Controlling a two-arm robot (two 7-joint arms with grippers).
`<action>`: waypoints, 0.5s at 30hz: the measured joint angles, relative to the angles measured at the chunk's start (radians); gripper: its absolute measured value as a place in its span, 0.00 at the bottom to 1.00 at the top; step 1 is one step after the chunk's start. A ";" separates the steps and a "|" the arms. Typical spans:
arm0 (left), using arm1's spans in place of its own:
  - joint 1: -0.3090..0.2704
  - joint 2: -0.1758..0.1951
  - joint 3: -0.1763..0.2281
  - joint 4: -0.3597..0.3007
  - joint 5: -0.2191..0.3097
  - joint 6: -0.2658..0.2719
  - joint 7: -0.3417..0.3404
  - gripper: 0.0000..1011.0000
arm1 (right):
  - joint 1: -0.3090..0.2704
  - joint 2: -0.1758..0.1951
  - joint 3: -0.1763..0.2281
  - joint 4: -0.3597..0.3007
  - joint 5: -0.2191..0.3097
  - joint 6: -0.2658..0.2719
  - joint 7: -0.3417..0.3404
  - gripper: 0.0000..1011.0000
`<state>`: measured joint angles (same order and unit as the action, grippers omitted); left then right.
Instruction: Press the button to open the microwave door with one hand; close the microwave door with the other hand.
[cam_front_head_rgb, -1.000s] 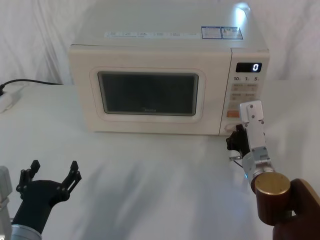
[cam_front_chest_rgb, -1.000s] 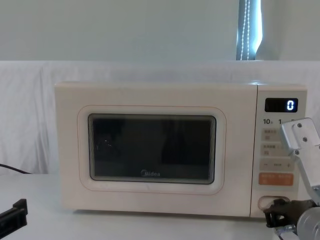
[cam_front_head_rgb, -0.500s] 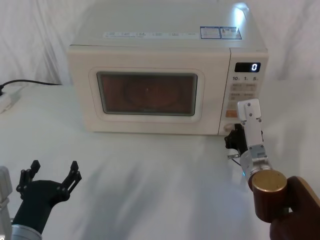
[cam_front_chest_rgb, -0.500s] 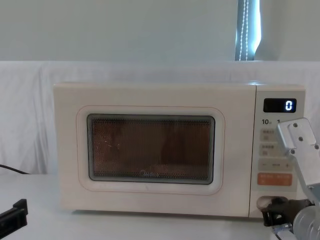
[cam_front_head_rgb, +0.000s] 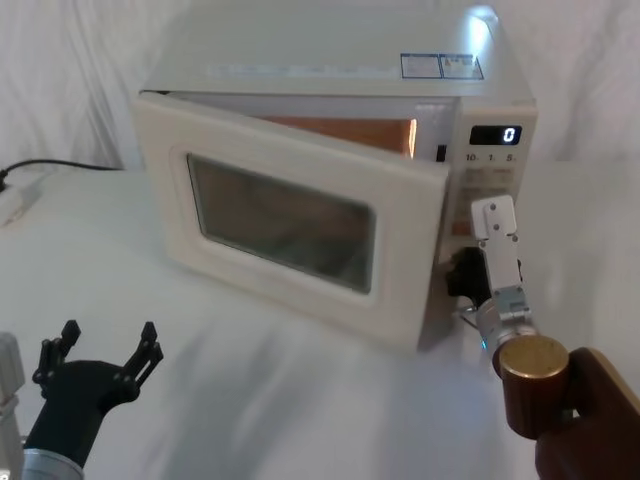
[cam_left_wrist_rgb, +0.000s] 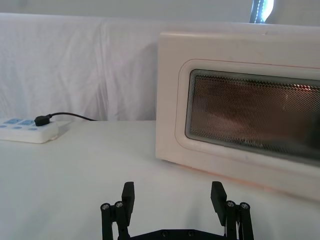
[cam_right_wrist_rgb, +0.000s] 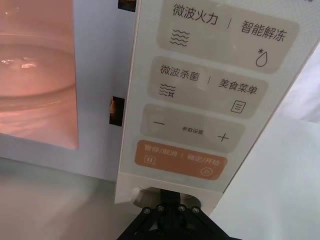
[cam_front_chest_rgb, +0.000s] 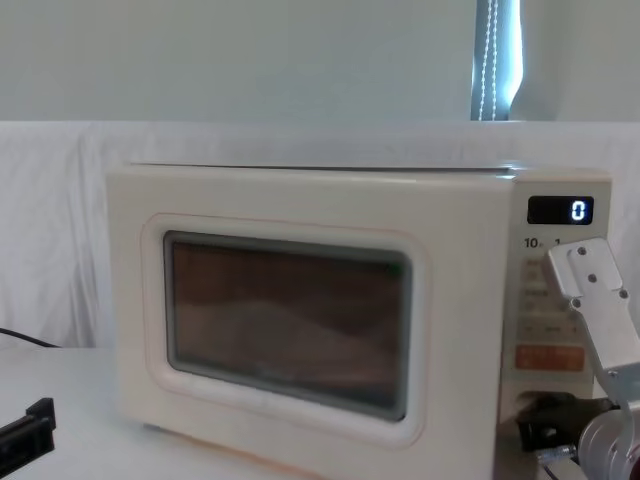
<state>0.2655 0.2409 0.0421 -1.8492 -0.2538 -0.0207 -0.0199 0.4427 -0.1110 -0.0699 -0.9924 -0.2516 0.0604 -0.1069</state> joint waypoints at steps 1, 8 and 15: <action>0.000 0.000 0.000 0.000 0.000 0.000 0.000 0.99 | 0.001 0.000 0.000 0.001 0.000 0.000 0.000 0.00; 0.000 0.000 0.000 0.000 0.000 0.000 0.000 0.99 | 0.005 0.001 -0.001 0.005 0.001 -0.001 0.001 0.00; 0.000 0.000 0.000 0.000 0.000 0.000 0.000 0.99 | -0.011 0.006 -0.001 -0.030 0.011 0.008 0.020 0.00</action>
<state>0.2655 0.2410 0.0422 -1.8492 -0.2538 -0.0207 -0.0199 0.4317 -0.1055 -0.0705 -1.0226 -0.2403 0.0681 -0.0865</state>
